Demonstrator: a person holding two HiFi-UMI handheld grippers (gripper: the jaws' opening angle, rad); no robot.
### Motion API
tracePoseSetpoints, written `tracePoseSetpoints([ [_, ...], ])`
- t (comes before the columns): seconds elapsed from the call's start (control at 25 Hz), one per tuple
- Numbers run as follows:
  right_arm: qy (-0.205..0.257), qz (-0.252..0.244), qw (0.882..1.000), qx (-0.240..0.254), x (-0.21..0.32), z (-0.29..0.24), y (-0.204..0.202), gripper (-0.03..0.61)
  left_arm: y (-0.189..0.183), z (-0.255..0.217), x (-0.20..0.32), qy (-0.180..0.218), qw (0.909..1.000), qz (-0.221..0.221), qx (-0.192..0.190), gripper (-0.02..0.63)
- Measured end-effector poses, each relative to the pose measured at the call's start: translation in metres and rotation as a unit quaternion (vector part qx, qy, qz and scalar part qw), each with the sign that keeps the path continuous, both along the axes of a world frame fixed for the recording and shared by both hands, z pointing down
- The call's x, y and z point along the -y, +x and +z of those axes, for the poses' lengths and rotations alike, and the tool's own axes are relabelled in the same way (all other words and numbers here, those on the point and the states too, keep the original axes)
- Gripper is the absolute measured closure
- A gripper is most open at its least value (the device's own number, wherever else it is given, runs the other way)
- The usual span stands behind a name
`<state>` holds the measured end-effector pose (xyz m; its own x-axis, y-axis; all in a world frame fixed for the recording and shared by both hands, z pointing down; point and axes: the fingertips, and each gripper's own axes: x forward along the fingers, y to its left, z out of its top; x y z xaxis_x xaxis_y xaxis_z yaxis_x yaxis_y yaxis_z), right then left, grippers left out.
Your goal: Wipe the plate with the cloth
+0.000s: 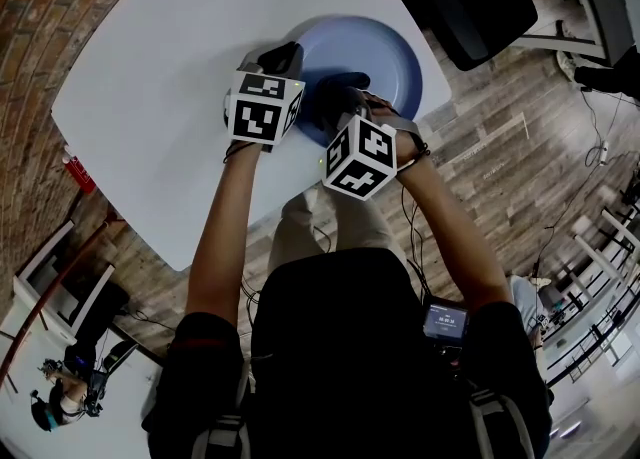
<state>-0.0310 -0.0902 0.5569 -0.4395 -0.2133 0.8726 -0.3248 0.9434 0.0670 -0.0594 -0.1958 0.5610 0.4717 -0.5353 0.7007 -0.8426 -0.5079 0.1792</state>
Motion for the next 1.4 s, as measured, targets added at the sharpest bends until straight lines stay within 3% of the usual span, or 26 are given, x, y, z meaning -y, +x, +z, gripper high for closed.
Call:
tracePoseSetpoints([
  [0.8, 0.004, 0.025, 1.000, 0.018, 0.044, -0.004, -0.006, 0.537, 0.001, -0.001, 0.000, 0.001, 1.0000, 0.002, -0.009, 0.584],
  [1.4, 0.017, 0.066, 0.998, 0.013, 0.068, -0.007, 0.022, 0.537, 0.001, 0.000, -0.002, -0.004, 1.0000, 0.004, -0.004, 0.584],
])
